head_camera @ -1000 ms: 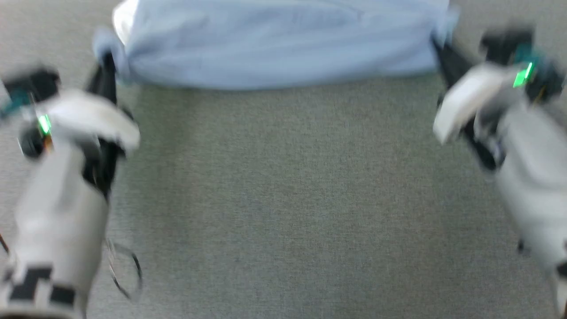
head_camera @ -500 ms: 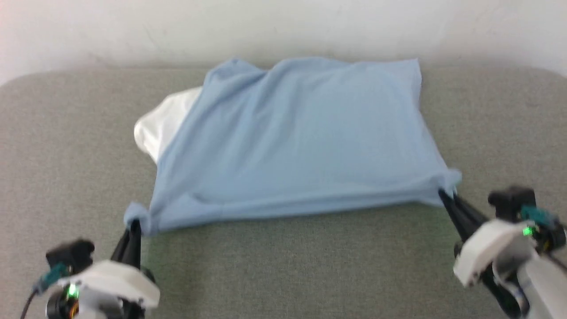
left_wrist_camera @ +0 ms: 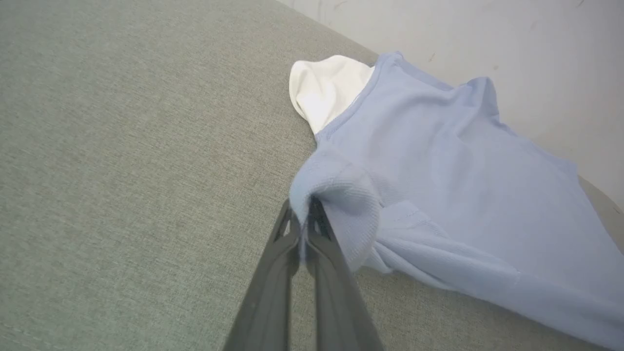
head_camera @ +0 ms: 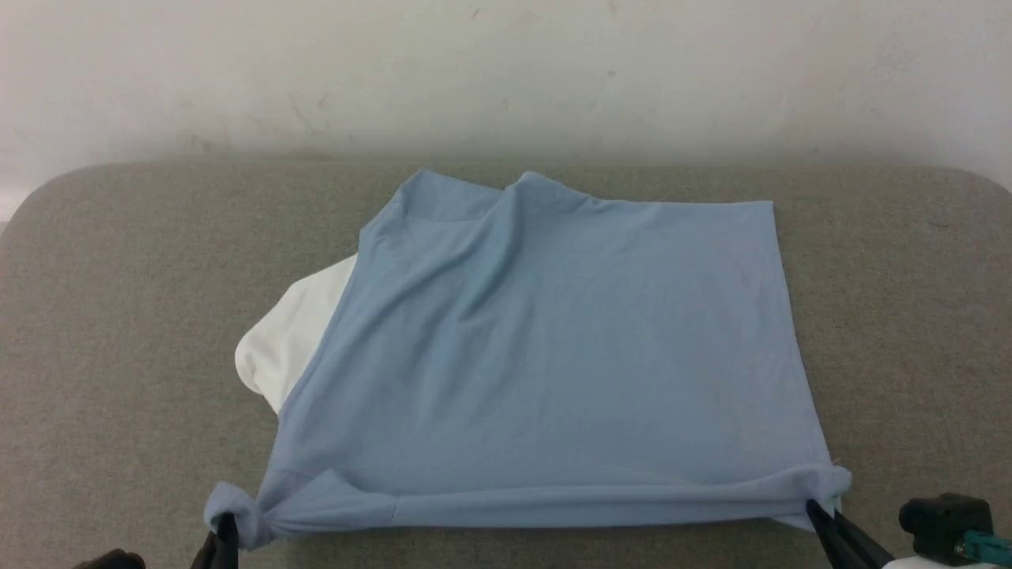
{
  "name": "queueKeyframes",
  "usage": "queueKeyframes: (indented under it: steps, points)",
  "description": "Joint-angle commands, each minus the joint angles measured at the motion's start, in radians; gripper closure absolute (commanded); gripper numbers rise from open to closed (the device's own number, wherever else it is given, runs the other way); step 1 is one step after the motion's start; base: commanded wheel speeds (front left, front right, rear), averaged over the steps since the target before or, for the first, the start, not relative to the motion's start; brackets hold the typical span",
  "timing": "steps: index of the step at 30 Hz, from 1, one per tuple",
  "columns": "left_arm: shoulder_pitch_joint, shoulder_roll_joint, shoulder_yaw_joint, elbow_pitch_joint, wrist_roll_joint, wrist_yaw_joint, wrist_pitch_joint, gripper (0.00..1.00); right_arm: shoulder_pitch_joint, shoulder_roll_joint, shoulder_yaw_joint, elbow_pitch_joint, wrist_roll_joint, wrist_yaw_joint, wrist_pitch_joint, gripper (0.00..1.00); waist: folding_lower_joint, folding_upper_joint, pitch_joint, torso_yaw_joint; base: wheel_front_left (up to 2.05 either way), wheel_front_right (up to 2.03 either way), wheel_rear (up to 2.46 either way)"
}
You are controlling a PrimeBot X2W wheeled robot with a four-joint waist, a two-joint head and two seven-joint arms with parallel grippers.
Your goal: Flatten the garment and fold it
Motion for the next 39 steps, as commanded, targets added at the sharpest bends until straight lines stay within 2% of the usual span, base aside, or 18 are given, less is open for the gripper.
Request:
queueKeyframes:
  steps: [1, 4, 8, 13, 17, 24, 25, 26, 27, 28, 29, 30, 34, 39]
  points:
    - [-0.008, 0.009, 0.013, -0.017, -0.003, 0.009, 0.000, 1.00, 0.002, 0.010, -0.014, -0.021, -0.013, -0.002, 0.010, 1.00, 0.0002, 0.0000, 0.009, 0.000, 0.00, 0.00, 0.00]
    - [-0.069, 0.002, 0.012, -0.025, 0.000, -0.008, -0.014, 1.00, -0.026, 0.035, -0.038, -0.026, -0.035, -0.002, 0.025, 1.00, 0.0002, 0.0000, 0.027, -0.001, 0.00, 0.00, 0.00]
    - [-0.228, 0.003, -0.020, 0.043, 0.013, -0.067, -0.009, 1.00, -0.129, 0.043, -0.037, 0.028, -0.071, -0.002, 0.034, 1.00, 0.0002, 0.0000, 0.061, -0.008, 0.00, 0.00, 0.00]
    - [-0.460, 0.005, -0.065, 0.203, 0.039, -0.154, 0.002, 1.00, -0.295, 0.034, -0.010, 0.145, -0.091, -0.002, 0.032, 1.00, 0.0002, 0.0000, 0.109, -0.029, 0.00, 0.00, 0.00]
    - [-0.609, -0.017, -0.090, 0.339, 0.047, -0.215, -0.011, 1.00, -0.403, 0.030, -0.010, 0.244, -0.103, -0.002, 0.021, 1.00, 0.0002, 0.0000, 0.146, -0.037, 0.00, 0.00, 0.00]
    - [-0.795, -0.075, -0.126, 0.643, 0.040, -0.315, -0.041, 1.00, -0.537, 0.037, 0.018, 0.412, -0.112, -0.002, -0.002, 1.00, 0.0002, 0.0000, 0.201, -0.049, 0.00, 0.00, 0.00]
    - [-0.795, -0.075, -0.126, 0.643, 0.040, -0.315, -0.041, 1.00, -0.537, 0.037, 0.018, 0.412, -0.112, -0.002, -0.002, 1.00, 0.0002, 0.0000, 0.201, -0.049, 0.00, 0.00, 0.00]
    - [-0.812, -0.087, -0.130, 0.687, 0.033, -0.332, -0.040, 1.00, -0.550, 0.039, 0.025, 0.437, -0.115, -0.002, -0.006, 0.75, 0.0002, 0.0000, 0.203, -0.050, 0.00, 0.00, 0.00]
    - [-0.828, -0.096, -0.133, 0.728, 0.027, -0.348, -0.044, 0.92, -0.562, 0.041, 0.031, 0.459, -0.117, -0.002, -0.014, 0.59, 0.0002, 0.0000, 0.206, -0.052, 0.00, 0.00, 0.00]
    - [-0.841, -0.104, -0.137, 0.769, 0.023, -0.362, -0.043, 0.55, -0.573, 0.044, 0.037, 0.477, -0.117, -0.002, -0.026, 0.13, 0.0002, 0.0000, 0.207, -0.054, 0.00, 0.00, 0.00]
    - [-0.852, -0.112, -0.136, 0.804, 0.014, -0.377, -0.048, 0.16, -0.581, 0.045, 0.044, 0.494, -0.117, -0.002, -0.038, 0.00, 0.0002, 0.0000, 0.206, -0.056, 0.00, 0.00, 0.00]
    - [-0.860, -0.119, -0.135, 0.833, 0.008, -0.389, -0.055, 0.00, -0.588, 0.045, 0.053, 0.505, -0.119, -0.002, -0.056, 0.00, 0.0002, 0.0000, 0.204, -0.058, 0.00, 0.00, 0.00]
    - [-0.877, -0.128, -0.132, 0.907, 0.001, -0.420, -0.098, 0.00, -0.586, 0.048, 0.059, 0.518, -0.115, -0.002, -0.168, 0.00, 0.0002, 0.0000, 0.184, -0.055, 0.00, 0.00, 0.00]
    - [-0.859, -0.108, -0.122, 0.912, -0.012, -0.436, -0.119, 0.00, -0.528, 0.060, 0.031, 0.466, -0.114, -0.002, -0.298, 0.00, 0.0002, 0.0000, 0.143, -0.044, 0.00, 0.00, 0.00]
